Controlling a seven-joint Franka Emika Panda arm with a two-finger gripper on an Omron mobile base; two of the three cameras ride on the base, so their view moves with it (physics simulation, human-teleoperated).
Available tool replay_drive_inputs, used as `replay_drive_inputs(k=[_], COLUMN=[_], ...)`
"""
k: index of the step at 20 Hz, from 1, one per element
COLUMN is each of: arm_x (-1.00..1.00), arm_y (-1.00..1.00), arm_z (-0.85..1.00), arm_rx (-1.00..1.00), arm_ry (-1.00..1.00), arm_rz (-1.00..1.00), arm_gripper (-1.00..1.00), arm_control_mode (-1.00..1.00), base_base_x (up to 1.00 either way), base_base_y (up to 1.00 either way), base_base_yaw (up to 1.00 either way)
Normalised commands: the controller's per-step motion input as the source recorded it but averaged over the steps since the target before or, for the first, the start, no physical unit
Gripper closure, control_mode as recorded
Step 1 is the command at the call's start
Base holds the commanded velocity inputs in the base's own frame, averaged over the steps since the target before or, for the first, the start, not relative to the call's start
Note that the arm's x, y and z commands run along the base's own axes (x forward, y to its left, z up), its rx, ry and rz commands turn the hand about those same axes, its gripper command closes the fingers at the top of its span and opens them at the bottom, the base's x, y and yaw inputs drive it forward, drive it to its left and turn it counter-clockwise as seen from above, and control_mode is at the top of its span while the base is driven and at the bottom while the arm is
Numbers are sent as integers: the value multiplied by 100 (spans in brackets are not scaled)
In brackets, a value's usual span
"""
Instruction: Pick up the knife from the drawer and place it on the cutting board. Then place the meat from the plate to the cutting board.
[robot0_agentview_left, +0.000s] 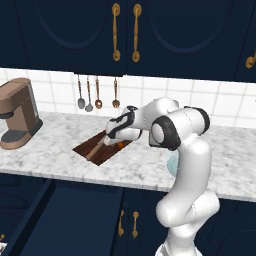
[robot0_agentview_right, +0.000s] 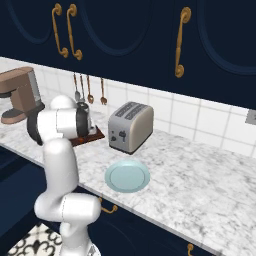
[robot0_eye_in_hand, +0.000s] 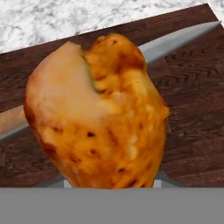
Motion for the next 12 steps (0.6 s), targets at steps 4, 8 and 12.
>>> replay_drive_inputs(k=[4,8,12], arm_x=[37,36,17], arm_y=[18,18,19], arm_z=[-26,-39,-34], arm_rx=[0,0,0], arm_ry=[0,0,0], arm_rz=[0,0,0], arm_gripper=[100,100,-100], arm_control_mode=[-100,-100,-100], base_base_x=[0,0,0], base_base_y=[0,0,0], base_base_yaw=[0,0,0])
